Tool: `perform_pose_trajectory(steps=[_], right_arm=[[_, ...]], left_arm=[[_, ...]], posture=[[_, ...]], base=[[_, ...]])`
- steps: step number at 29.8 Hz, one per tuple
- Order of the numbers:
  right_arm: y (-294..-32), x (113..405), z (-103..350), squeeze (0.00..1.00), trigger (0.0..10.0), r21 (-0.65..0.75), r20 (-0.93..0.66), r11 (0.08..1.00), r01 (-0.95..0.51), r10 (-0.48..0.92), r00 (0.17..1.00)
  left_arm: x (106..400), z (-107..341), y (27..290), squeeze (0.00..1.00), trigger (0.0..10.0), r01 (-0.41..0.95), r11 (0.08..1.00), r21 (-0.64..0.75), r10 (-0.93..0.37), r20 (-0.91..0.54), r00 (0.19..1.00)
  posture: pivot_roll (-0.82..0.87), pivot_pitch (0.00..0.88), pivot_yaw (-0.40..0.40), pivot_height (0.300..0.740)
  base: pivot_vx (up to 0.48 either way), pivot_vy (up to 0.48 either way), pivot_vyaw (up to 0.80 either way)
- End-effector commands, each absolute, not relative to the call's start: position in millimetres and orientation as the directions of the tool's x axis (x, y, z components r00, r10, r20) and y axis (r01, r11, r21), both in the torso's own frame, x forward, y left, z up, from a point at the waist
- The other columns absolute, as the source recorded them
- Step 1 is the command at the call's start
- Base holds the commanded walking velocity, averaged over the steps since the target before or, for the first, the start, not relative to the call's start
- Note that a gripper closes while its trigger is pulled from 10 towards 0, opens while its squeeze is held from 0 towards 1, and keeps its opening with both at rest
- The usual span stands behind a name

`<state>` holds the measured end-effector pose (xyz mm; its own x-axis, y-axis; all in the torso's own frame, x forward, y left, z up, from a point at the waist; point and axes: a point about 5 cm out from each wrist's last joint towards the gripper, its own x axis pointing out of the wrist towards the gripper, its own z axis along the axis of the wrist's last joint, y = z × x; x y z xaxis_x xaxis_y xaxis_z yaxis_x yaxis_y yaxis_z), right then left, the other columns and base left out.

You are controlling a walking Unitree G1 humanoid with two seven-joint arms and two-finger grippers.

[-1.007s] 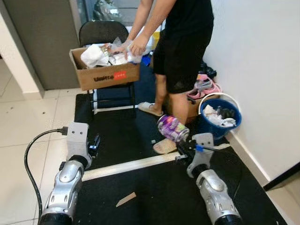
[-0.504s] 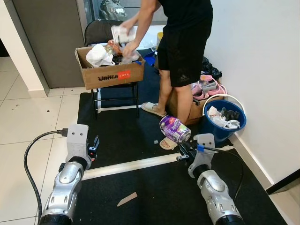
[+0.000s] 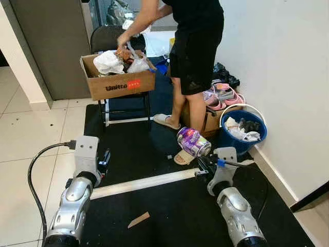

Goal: Picking trash to rubbish bin

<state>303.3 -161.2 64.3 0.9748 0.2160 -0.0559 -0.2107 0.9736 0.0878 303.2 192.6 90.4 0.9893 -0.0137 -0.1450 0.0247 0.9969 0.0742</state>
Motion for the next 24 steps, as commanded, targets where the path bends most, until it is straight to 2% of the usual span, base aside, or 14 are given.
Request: perform_pose_trajectory(steps=[1, 24], right_arm=[[-160.8, 301.2, 60.6, 0.0, 10.0, 0.095, -0.066, 0.974, -0.203, 0.21, 0.975], [-160.0, 307.8, 65.0, 0.0, 10.0, 0.087, -0.063, 0.976, -0.201, 0.206, 0.976]], left_arm=[[302.0, 85.6, 193.9, 0.0, 10.0, 0.026, 0.996, 0.09, -0.01, -0.172, 0.985], [305.9, 88.9, 193.1, 0.0, 10.0, 0.034, 0.996, 0.081, -0.02, -0.167, 0.986]], posture=[[-0.01, 0.061, -0.007, 0.74], [-0.02, 0.062, -0.018, 0.74]], base=[[0.0, 0.0, 0.0], [0.0, 0.0, 0.0]])
